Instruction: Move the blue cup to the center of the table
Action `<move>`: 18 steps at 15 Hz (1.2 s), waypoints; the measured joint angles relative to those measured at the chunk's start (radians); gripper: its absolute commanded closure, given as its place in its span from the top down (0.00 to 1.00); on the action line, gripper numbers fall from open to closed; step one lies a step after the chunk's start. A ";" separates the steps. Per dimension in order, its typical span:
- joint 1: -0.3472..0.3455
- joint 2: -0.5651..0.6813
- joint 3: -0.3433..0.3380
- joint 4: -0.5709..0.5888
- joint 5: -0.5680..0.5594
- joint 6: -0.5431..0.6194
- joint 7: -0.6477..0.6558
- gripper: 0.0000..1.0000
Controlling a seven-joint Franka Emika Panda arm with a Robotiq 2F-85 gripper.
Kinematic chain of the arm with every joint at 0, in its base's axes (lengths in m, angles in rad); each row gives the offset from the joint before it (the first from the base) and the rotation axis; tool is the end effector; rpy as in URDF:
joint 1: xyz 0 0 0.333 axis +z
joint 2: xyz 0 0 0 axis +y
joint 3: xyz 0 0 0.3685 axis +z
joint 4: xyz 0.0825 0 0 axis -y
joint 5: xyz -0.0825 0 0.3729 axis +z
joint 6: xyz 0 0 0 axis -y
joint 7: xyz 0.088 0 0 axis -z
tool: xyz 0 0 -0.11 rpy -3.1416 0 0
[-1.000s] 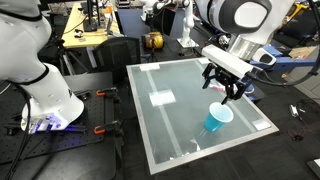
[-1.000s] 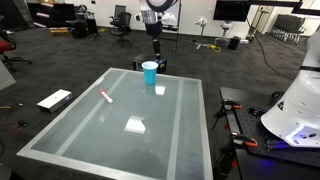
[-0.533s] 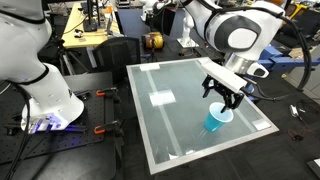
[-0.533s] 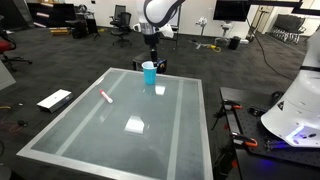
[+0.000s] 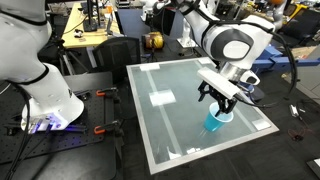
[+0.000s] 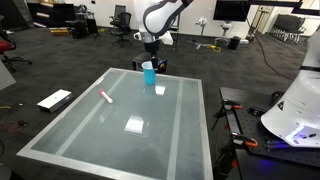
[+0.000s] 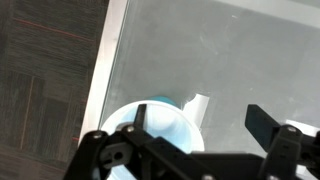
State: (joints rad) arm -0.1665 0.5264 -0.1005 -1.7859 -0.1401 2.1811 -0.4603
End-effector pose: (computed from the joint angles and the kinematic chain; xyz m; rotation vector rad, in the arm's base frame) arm 0.6375 -0.1726 0.3006 2.9936 0.4394 -0.2711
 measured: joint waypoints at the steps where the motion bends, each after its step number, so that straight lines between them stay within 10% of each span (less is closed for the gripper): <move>1: 0.000 0.003 0.002 0.000 0.000 0.000 0.000 0.75; 11: 0.000 0.041 0.021 0.003 0.000 0.000 -0.002 0.00; 18: 0.004 0.042 0.034 0.017 -0.004 0.000 -0.002 0.01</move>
State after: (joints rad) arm -0.1628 0.5680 -0.0666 -1.7684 -0.1440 2.1811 -0.4622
